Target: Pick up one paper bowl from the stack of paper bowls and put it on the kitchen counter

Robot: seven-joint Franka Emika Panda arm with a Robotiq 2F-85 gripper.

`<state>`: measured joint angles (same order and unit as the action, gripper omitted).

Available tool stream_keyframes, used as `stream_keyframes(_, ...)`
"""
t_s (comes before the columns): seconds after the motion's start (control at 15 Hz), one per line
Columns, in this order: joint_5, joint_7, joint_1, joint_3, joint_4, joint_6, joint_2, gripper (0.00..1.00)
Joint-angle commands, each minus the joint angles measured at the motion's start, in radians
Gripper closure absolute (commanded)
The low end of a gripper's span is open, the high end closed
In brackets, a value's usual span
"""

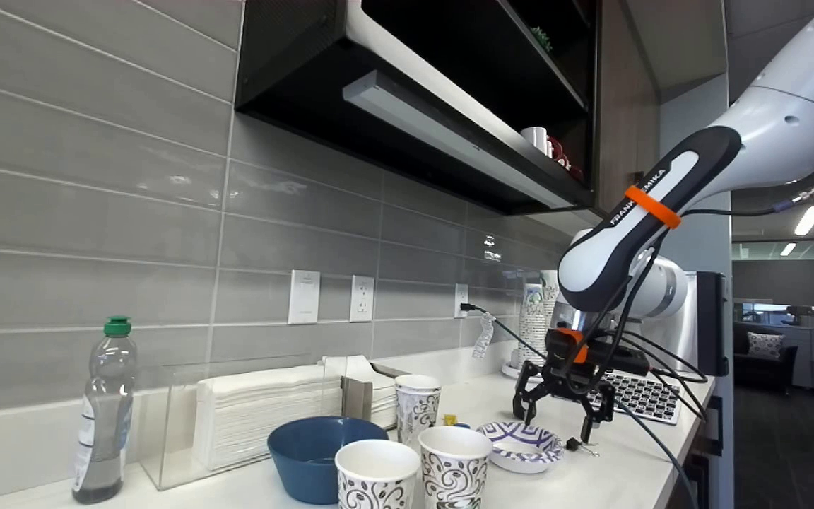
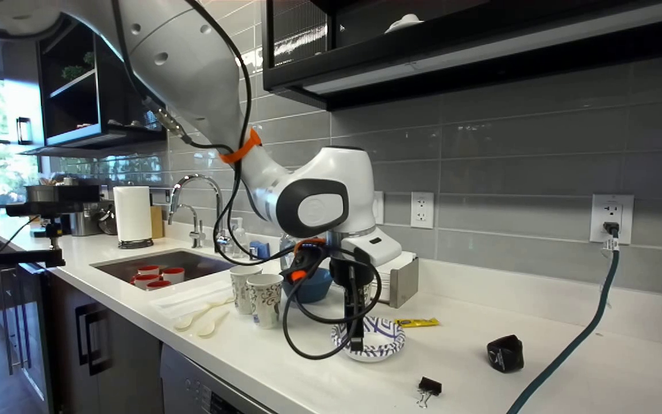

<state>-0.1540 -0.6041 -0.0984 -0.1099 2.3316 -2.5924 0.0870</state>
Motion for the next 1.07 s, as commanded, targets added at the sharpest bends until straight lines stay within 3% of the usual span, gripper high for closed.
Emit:
stream_keyframes(0.0, -0.003, -0.052, 0.013, -0.005, 0.001, -0.023, 0.017, 0.02)
stream_keyframes(0.13, -0.002, -0.062, 0.013, -0.006, -0.002, -0.023, 0.023, 0.27)
stream_keyframes(0.8, 0.019, -0.095, 0.011, -0.014, -0.006, -0.022, 0.025, 0.98)
stream_keyframes(1.0, 0.018, -0.097, 0.009, -0.019, -0.007, -0.019, 0.023, 1.0)
